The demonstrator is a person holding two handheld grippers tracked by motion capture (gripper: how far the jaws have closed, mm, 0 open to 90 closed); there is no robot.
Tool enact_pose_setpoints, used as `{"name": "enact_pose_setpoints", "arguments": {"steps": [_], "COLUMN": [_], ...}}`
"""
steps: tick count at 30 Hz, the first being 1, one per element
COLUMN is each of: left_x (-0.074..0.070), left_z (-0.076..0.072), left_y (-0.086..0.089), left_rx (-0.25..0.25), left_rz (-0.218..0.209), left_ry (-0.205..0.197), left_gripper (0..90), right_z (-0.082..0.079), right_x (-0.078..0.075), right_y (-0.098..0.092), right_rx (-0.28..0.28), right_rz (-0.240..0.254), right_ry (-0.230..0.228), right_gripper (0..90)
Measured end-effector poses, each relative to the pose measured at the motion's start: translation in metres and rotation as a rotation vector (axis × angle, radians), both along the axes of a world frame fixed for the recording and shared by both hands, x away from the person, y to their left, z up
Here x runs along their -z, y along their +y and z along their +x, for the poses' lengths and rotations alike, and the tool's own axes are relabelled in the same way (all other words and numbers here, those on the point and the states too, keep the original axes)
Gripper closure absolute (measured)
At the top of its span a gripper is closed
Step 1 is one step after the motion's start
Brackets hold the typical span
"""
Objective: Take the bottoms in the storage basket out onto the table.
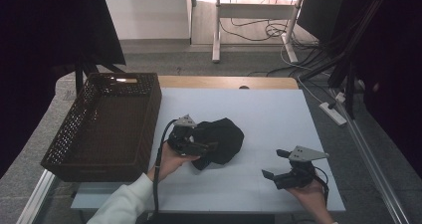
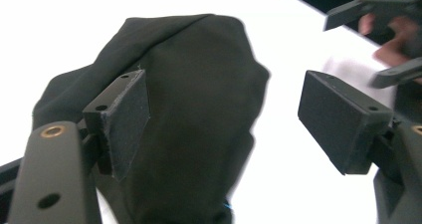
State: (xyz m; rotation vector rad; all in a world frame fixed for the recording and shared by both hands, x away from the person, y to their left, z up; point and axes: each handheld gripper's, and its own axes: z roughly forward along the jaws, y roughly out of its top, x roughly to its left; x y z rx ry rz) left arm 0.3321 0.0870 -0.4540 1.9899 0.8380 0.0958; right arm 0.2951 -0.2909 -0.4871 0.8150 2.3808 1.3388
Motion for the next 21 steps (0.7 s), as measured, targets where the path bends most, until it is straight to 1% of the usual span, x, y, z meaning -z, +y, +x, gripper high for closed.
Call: {"name": "enact_pose_setpoints", "arguments": {"steps": [3, 6, 9, 10, 15, 17, 21], "left_x": [-0.009, -0.016, -0.022, -0.024, -0.031, -0.033, -0.038], "left_z": [-0.009, -0.017, -0.025, -0.028, -0.042, -0.048, -0.061], "left_y": [0.004, 0.010, 0.016, 0.018, 0.033, 0.038, 0.052], "left_rx": [0.004, 0.000, -0.017, -0.028, -0.053, -0.078, -0.095], "left_rz": [0.006, -0.001, 0.016, 0.030, 0.034, 0.055, 0.044], "left_ry": [-0.012, -0.018, -0.042, -0.056, -0.071, -0.087, -0.109], "left_gripper": [21.3, 21.0, 20.7, 20.5, 20.2, 19.6, 19.6], "right_z": [-0.002, -0.002, -0.003, -0.003, -0.005, -0.005, -0.004], "right_x": [-0.002, -0.003, -0.003, -0.004, -0.007, -0.006, -0.005], "right_y": [-0.001, -0.001, 0.000, 0.000, 0.000, -0.001, -0.001], "right_rx": [0.006, 0.012, 0.011, 0.010, 0.015, 0.014, 0.015], "right_rz": [0.007, 0.004, -0.002, 0.000, 0.007, 0.011, 0.009], "right_ry": [-0.006, -0.011, -0.014, -0.015, -0.025, -0.023, -0.020], "right_gripper": [6.5, 6.5, 6.5, 6.5, 6.5, 6.5, 6.5]}}
